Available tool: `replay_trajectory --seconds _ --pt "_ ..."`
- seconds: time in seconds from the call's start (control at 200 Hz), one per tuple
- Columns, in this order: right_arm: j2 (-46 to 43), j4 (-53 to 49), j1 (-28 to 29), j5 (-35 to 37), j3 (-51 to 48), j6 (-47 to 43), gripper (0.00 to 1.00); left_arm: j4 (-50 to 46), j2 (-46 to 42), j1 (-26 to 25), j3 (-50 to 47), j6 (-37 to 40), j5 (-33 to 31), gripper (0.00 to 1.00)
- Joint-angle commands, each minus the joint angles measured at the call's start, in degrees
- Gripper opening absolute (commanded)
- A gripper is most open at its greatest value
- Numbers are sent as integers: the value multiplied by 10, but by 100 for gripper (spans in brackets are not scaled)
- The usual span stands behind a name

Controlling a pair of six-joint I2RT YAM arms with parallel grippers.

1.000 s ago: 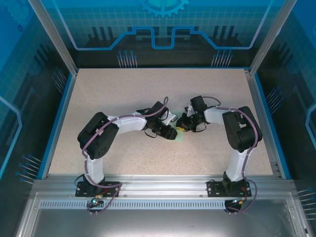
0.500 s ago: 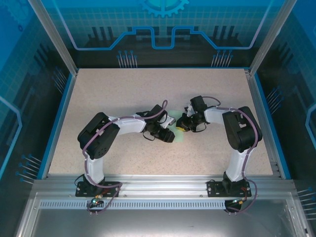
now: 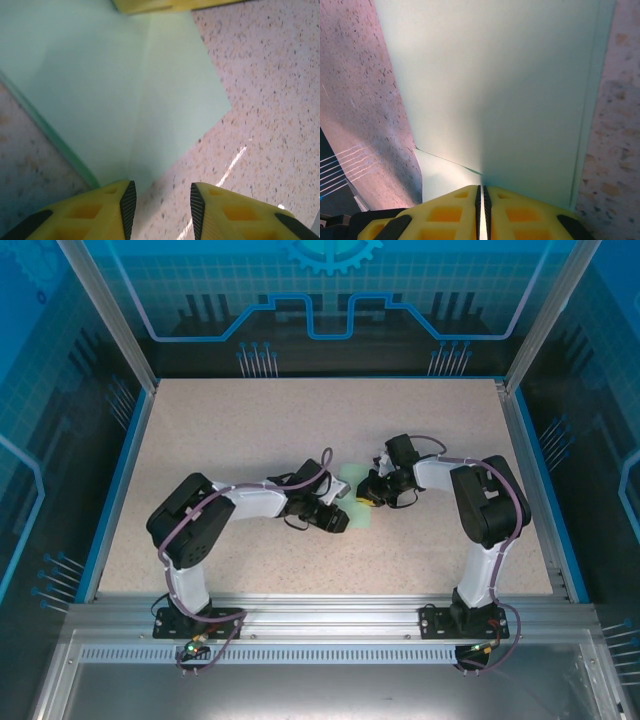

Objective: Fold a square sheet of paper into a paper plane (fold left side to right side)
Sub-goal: Fold the triangle a second time at the center of the table.

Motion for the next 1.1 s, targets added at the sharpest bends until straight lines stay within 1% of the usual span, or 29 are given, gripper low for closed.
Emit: replay_trajectory --seconds 0.0,0.165,0.27,0.335,0.445,0.525,0.655,0.785,0.91,1.096 --pt "25 -51 -6 41 -5 -10 14 -62 -21 -2 -44 -23 -4 38" --pt "24 -51 -6 40 -5 -11 14 -60 -60 2 -61 -34 -3 38" --pt "24 -51 -6 39 -5 -11 14 -48 -99 18 -54 -41 17 38" --pt "23 -51 -6 38 -5 -11 14 -44 -108 27 -37 -42 28 39" --pt "23 -51 -6 38 -4 -12 14 -37 -79 31 16 -42 49 40" --pt "23 -51 -6 35 -3 -13 14 -28 -41 31 50 -46 65 40" --pt "22 -52 -5 35 -2 -13 14 -24 11 31 81 -46 67 39" --pt "22 -52 -5 35 -2 -13 14 -13 35 30 77 -49 77 39" --pt "23 -53 -5 35 -1 -15 14 0 39 29 61 -53 88 39" --pt "16 -53 -5 29 4 -21 15 -15 46 29 40 -46 63 39"
